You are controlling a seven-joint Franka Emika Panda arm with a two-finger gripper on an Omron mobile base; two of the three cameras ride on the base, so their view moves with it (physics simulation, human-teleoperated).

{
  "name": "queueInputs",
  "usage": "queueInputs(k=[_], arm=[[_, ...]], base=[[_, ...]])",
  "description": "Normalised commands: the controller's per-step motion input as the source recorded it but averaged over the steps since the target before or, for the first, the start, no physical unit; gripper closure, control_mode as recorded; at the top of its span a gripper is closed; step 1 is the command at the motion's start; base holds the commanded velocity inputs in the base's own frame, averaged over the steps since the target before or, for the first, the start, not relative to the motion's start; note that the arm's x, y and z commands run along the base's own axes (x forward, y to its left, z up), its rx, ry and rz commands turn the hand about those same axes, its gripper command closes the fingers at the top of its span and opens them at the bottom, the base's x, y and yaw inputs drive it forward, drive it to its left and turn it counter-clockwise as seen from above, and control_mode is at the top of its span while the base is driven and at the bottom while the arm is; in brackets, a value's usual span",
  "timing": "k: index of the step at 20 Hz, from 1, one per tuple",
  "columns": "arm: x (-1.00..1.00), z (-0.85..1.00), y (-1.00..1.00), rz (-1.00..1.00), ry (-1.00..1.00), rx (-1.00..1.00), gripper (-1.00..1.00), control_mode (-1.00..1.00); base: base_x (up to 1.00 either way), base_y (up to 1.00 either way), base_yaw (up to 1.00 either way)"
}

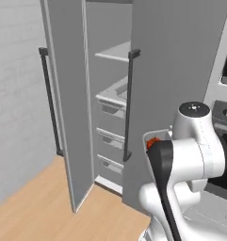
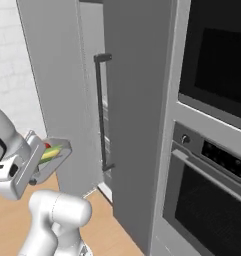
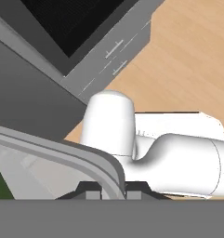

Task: Take the meat container that has the steak and place it on the second highest rack of the freezer. Then take the vegetable container that has the corn and tomato and place it on the highest rack of the freezer.

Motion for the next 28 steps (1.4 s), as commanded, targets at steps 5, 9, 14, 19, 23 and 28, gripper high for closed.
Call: queueInputs(k=[5, 9, 14, 19, 23, 28], arm=[[0.00, 0.00, 0.00, 0.00, 0.00, 0.00, 1.00, 1.00], [0.00, 0.00, 0.00, 0.00, 0.00, 0.00, 1.00, 1.00], [0.00, 0.00, 0.00, 0.00, 0.00, 0.00, 1.00, 1.00], [0.00, 0.00, 0.00, 0.00, 0.00, 0.00, 1.00, 1.00], [0.00, 0.00, 0.00, 0.00, 0.00, 0.00, 1.00, 1.00], [0.00, 0.00, 0.00, 0.00, 0.00, 0.00, 1.00, 1.00]], base=[[0.27, 0.81, -0.66], [0.43, 0.97, -0.49], [0.10, 0.98, -0.21], [0.31, 0.41, -0.24], [0.34, 0.01, -0.06], [0.19, 0.00, -0.09]])
